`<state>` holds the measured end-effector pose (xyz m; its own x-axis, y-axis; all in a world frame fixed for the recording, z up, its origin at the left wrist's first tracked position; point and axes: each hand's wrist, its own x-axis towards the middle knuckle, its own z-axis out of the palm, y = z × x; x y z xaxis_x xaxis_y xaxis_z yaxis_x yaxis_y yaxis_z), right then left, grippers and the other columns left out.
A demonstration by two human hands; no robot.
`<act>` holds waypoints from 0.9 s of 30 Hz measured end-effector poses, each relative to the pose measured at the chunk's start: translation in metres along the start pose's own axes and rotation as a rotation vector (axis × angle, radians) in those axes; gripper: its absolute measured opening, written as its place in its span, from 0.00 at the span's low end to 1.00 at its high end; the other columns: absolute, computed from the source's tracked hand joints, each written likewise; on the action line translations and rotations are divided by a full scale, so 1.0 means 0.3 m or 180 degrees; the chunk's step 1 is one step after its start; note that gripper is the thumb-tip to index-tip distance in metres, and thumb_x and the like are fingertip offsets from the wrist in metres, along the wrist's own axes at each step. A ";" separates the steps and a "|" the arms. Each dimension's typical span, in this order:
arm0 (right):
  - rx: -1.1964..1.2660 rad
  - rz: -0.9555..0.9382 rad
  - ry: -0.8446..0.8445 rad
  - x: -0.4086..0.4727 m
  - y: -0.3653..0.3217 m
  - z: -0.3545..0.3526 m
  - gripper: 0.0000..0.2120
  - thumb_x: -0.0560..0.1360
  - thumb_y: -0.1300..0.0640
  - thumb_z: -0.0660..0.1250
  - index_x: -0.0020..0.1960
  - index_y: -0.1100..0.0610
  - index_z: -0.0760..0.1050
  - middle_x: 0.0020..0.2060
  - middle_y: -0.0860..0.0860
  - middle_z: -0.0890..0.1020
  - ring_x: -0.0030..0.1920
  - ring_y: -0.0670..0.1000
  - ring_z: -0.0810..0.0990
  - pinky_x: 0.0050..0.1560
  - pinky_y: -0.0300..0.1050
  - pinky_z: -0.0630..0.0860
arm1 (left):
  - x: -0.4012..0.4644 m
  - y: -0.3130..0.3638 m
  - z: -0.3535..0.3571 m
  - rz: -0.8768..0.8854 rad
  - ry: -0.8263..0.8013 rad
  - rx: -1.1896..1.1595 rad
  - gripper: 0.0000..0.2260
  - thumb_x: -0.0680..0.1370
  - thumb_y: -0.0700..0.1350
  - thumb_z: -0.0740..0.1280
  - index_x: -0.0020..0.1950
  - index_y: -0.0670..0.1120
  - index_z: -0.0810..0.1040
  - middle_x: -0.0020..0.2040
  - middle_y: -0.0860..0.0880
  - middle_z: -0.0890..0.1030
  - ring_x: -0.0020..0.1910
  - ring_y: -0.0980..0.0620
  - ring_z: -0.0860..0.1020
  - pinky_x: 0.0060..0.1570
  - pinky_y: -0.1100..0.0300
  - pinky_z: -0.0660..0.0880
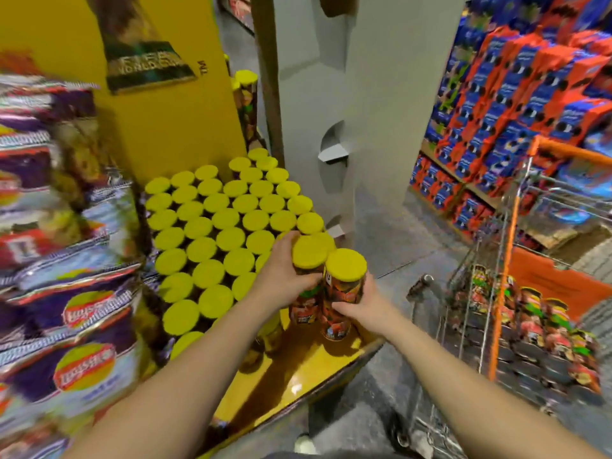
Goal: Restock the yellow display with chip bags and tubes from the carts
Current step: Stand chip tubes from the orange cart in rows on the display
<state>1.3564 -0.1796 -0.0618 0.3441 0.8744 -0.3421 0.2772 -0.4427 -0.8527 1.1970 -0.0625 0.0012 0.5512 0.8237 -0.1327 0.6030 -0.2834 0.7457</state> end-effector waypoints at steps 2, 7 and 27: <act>-0.0117 0.0077 -0.0007 0.009 0.019 0.033 0.39 0.70 0.57 0.77 0.72 0.54 0.57 0.58 0.44 0.70 0.62 0.47 0.71 0.59 0.38 0.66 | 0.014 -0.045 0.011 0.0013 -0.0094 0.0456 0.43 0.70 0.52 0.75 0.78 0.48 0.55 0.75 0.46 0.62 0.73 0.47 0.62 0.67 0.57 0.63; -0.0221 0.0282 0.0046 0.060 0.076 0.115 0.48 0.62 0.48 0.80 0.74 0.49 0.57 0.67 0.47 0.69 0.66 0.50 0.71 0.67 0.48 0.69 | 0.034 -0.122 0.038 0.0005 -0.0113 0.1252 0.42 0.69 0.59 0.74 0.76 0.46 0.59 0.69 0.46 0.69 0.69 0.43 0.65 0.64 0.46 0.70; -0.0596 0.1276 -0.0367 0.189 0.160 0.273 0.47 0.73 0.49 0.73 0.79 0.57 0.44 0.70 0.57 0.71 0.66 0.60 0.73 0.62 0.53 0.74 | -0.012 -0.288 0.140 -0.0281 -0.0030 0.2874 0.41 0.76 0.61 0.63 0.79 0.45 0.47 0.74 0.43 0.59 0.71 0.41 0.60 0.66 0.49 0.61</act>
<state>1.3156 -0.1350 -0.1543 0.3582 0.6384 -0.6813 0.3035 -0.7697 -0.5617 1.1672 -0.0615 -0.0903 0.4838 0.8578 -0.1735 0.8638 -0.4999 -0.0627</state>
